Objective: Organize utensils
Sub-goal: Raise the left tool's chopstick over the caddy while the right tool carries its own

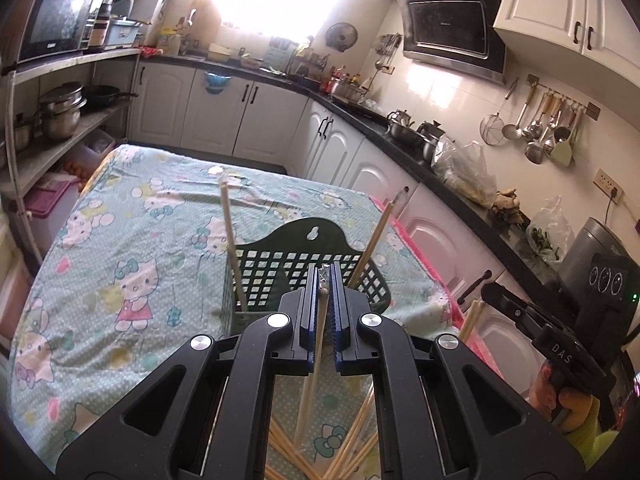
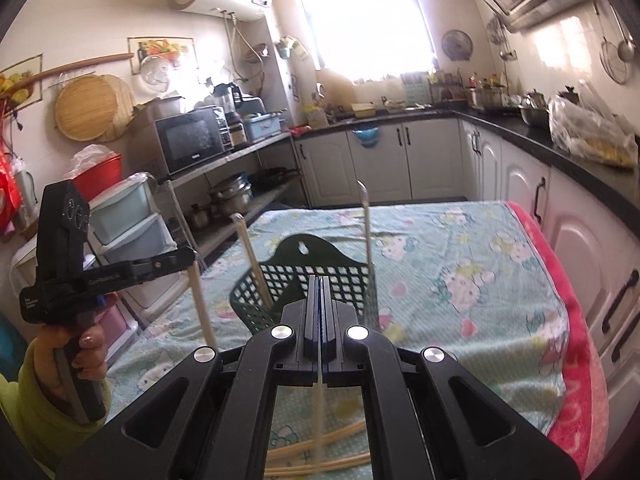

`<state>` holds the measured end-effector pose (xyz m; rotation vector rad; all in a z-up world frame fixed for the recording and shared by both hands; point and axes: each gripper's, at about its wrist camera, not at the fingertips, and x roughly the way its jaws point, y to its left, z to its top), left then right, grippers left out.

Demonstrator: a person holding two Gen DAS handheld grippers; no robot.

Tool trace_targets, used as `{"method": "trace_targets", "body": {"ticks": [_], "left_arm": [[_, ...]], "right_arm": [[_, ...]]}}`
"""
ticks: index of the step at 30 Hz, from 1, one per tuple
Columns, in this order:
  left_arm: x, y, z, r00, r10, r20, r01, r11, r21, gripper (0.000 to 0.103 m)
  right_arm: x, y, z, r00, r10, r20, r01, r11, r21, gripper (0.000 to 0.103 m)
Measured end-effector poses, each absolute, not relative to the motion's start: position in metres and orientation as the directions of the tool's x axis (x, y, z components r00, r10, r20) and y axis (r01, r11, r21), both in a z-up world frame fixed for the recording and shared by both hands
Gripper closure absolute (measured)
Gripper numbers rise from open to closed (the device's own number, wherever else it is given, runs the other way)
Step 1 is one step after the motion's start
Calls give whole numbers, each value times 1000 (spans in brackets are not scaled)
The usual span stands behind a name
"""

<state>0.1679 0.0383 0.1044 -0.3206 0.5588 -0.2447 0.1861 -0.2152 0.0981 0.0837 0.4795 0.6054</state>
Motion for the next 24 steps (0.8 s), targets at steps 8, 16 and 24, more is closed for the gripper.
{"method": "trace_targets", "body": {"ticks": [8,16,24], "left_arm": [[168,31,118,828,-335,-450,177,917,-358,100],[171,28,136,844,-343,-414,202,916,-347,100],[177,27,160,862,-347,-369,225,915,-336,100]], "right_arm": [[183,-202,115,726,579,-371,-549,813,194,102],[188,-192,126,726,596,-344,-566,801,193,102],[198,-183,145,729,608,-314,-582,792,184,102]]}}
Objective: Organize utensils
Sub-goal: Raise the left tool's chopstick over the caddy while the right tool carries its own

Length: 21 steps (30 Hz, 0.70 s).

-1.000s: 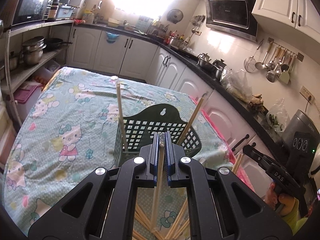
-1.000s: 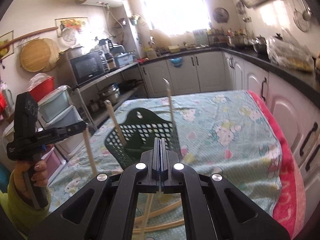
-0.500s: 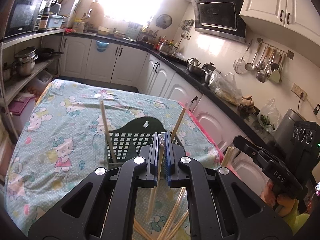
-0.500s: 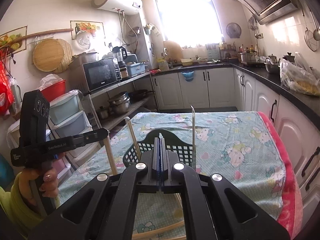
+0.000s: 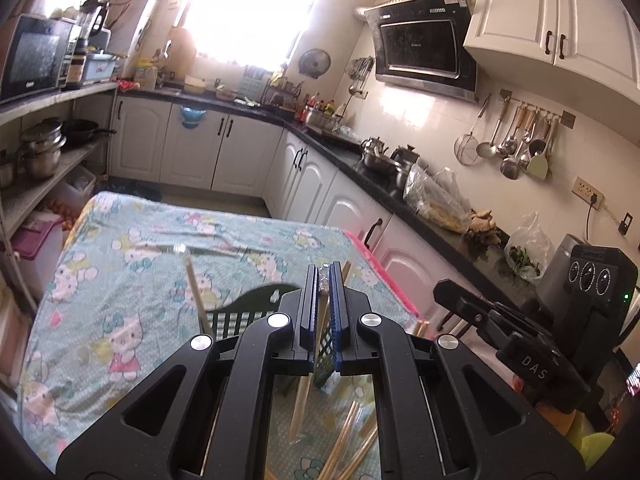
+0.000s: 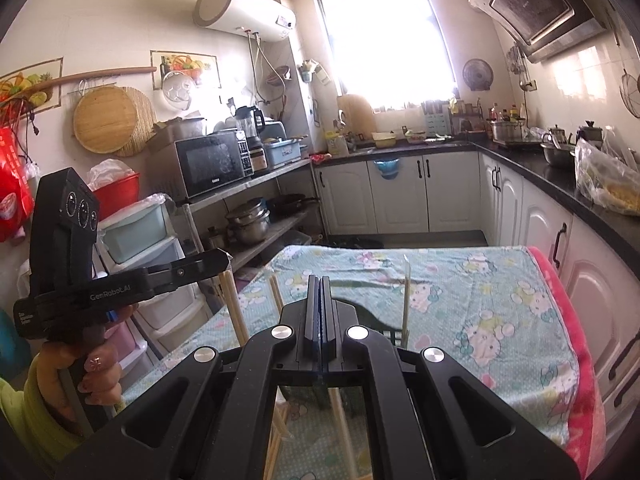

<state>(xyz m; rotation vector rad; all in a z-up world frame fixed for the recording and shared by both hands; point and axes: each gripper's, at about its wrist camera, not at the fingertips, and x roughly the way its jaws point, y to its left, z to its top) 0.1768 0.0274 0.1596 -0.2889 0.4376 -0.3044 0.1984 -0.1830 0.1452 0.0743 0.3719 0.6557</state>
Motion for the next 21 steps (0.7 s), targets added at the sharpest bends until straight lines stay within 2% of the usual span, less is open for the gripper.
{"method": "trace_targets", "body": {"ticks": [10,21], "left_arm": [[189,22,199,893,-333,-304,249,926,-285,100],[216,18,225,908,-307,-285,241,939,-245,100]], "right_arm": [[213,-179,176,748,614,-253,-590,789,171,102],[233,-170,209,759,625,-185,-604,781,160,102]]}}
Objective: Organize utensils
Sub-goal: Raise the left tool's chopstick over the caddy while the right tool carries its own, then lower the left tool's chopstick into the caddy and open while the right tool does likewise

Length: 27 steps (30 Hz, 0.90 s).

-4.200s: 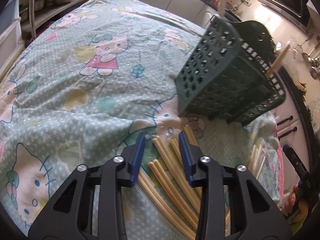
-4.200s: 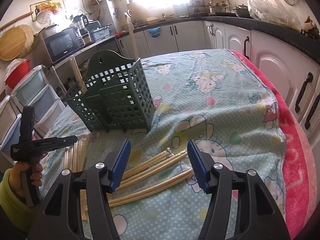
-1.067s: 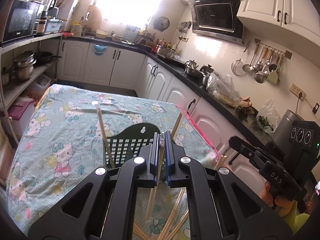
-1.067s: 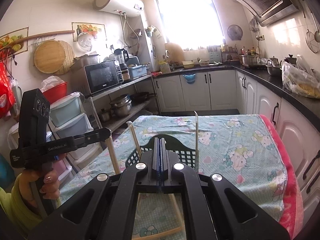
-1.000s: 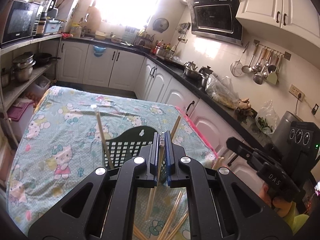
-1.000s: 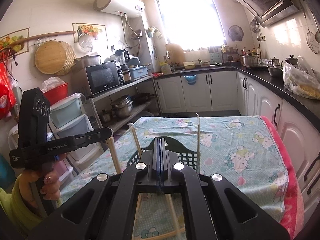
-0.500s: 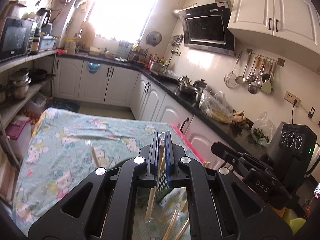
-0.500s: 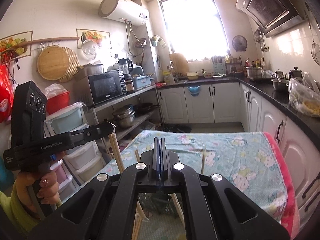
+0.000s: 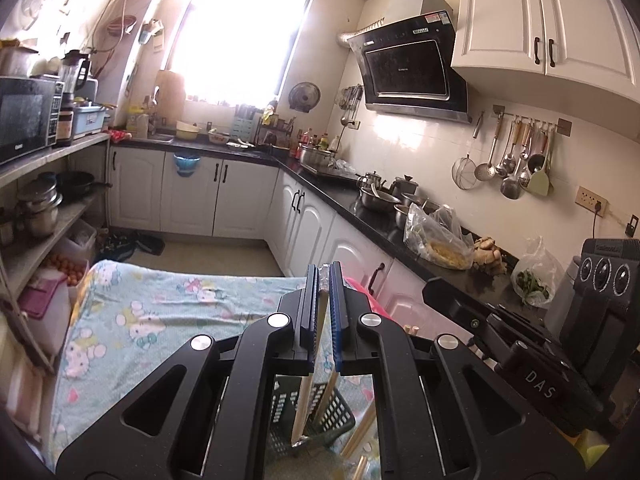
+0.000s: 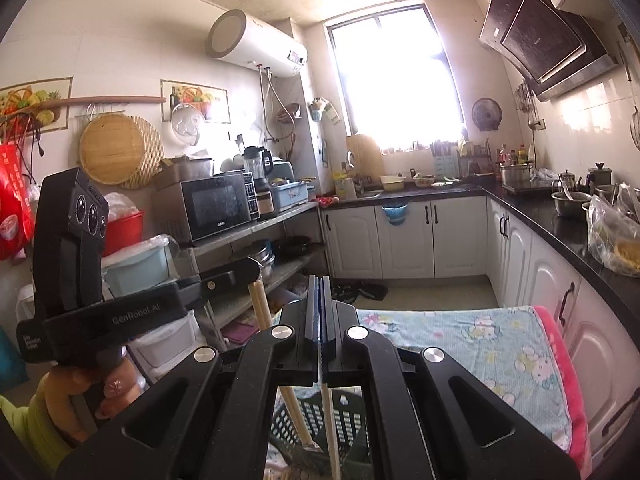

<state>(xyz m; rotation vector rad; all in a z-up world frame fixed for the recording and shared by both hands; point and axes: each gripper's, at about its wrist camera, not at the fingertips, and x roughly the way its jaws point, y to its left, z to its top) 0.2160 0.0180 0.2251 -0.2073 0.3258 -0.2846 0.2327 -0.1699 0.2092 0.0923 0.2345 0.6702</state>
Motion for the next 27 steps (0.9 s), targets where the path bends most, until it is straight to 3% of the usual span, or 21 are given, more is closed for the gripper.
{"method": "trace_targets", "body": {"ticks": [10,27], "left_arm": [[242,16,207,899,-297,-322,220,942,-254,100],[264,29,153,874,-311,-374,190,925,-328,100]], "right_arm": [[262,-169,219,784,599,-162,-576,800,168,102],[289,-156,184,788,578,-214,-550,816,178,102]]}}
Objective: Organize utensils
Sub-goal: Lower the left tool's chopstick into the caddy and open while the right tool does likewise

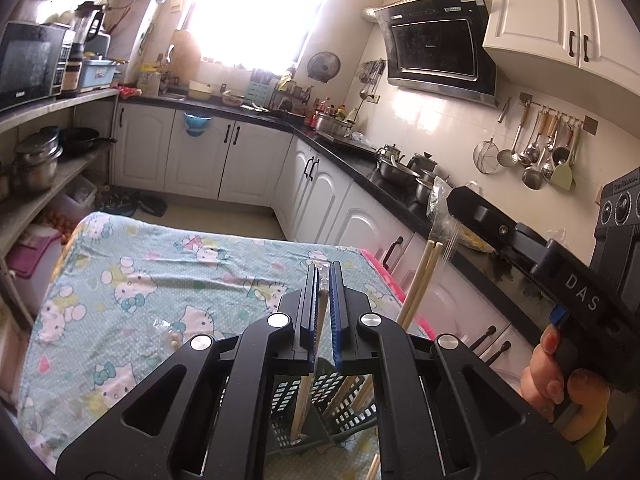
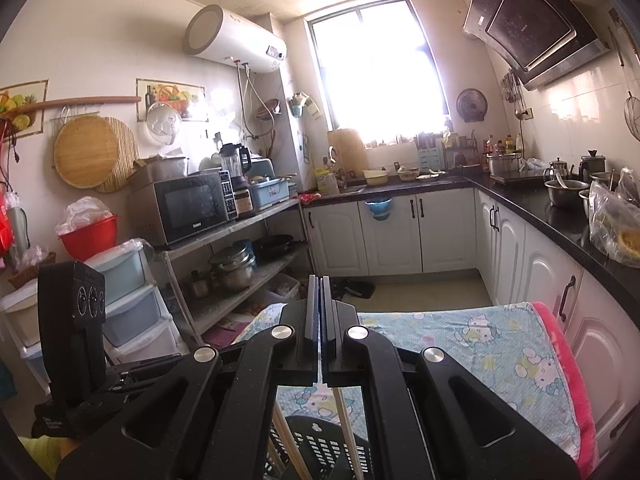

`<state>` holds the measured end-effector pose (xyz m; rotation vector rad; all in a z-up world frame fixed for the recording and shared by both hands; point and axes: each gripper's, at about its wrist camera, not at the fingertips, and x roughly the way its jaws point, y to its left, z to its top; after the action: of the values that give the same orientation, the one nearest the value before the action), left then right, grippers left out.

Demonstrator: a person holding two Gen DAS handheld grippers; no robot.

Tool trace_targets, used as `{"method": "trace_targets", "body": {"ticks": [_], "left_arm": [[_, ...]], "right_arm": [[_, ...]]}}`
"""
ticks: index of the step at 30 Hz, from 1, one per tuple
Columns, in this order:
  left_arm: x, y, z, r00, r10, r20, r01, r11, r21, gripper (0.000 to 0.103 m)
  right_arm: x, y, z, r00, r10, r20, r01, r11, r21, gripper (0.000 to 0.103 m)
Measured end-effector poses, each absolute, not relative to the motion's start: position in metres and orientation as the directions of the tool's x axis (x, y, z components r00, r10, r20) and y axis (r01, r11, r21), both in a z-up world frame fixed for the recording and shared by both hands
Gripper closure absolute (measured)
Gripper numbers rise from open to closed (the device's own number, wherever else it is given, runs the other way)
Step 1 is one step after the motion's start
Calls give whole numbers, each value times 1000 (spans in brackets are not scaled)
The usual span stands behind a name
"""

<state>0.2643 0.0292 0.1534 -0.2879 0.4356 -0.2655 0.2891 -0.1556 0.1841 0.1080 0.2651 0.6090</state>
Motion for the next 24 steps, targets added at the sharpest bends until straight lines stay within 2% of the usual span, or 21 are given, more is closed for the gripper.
{"method": "trace_targets", "body": {"ticks": [11,19,24], "left_arm": [[271,39,126,852,-336,-400,179,907,-382,100],[272,42,106,841,-351,-412,172,895,-412,100],[270,43,100,845,-338,-415,164,902,-401,100]], "right_arm": [[295,-149,148,787,553,-274,-521,833,185,102],[291,-143,129,812,506,-290,-489,862,135,102],[293,-140,118,803,509,-311,-490,860,141,102]]}}
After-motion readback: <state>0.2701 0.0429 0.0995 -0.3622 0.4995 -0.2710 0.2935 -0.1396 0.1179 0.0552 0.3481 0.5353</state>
